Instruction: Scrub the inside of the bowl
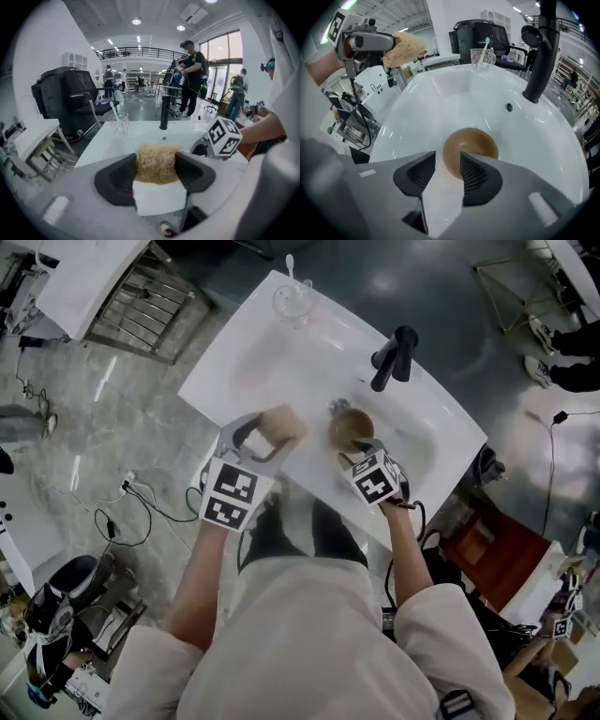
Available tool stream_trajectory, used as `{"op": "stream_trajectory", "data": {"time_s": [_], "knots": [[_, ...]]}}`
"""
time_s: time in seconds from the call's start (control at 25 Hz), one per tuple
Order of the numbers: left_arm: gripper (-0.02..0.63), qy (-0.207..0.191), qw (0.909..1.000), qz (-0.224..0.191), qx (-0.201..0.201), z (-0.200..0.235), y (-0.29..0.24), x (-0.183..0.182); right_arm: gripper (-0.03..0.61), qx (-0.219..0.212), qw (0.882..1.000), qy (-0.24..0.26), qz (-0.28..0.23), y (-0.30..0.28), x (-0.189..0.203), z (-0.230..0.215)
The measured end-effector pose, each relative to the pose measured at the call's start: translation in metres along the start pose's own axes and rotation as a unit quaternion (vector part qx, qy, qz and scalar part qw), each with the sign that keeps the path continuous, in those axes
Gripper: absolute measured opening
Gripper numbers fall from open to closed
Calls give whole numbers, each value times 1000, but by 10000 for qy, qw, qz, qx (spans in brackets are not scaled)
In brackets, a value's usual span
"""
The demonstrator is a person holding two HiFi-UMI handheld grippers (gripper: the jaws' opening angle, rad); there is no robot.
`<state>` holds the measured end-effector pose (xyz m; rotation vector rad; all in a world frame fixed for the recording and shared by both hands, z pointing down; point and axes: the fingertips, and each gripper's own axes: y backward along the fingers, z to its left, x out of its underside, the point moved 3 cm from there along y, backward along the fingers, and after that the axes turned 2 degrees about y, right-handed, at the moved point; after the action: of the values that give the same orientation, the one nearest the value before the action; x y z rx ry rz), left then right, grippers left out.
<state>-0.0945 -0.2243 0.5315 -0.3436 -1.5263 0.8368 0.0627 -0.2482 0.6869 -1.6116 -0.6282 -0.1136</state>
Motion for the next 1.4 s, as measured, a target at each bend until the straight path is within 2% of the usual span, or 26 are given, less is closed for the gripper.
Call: {"op": "stream_trajectory", "data": {"time_s": [0.36, 0.8, 0.96, 1.0, 1.16, 1.4], "knots": [[261, 361, 9989, 152, -258, 5, 0, 21, 170, -194, 9980, 308, 513, -36, 8, -4], [262, 517, 9978, 252, -325, 10, -5, 33, 155, -81, 9917, 830, 978, -63, 15, -15], [262, 515, 9979, 272, -296, 11, -7, 35, 61, 133, 9890, 995, 1090, -65, 17, -20], [262, 512, 9979, 277, -288, 11, -7, 35, 55, 150, 9883, 1024, 1120, -65, 17, -20], [262, 479, 9982, 267, -247, 13, -6, 35, 48, 115, 9896, 941, 1081, -61, 12, -19], [262, 358, 9991, 187, -161, 18, 0, 30, 15, 341, 9948, 639, 711, -47, -8, -26]]}}
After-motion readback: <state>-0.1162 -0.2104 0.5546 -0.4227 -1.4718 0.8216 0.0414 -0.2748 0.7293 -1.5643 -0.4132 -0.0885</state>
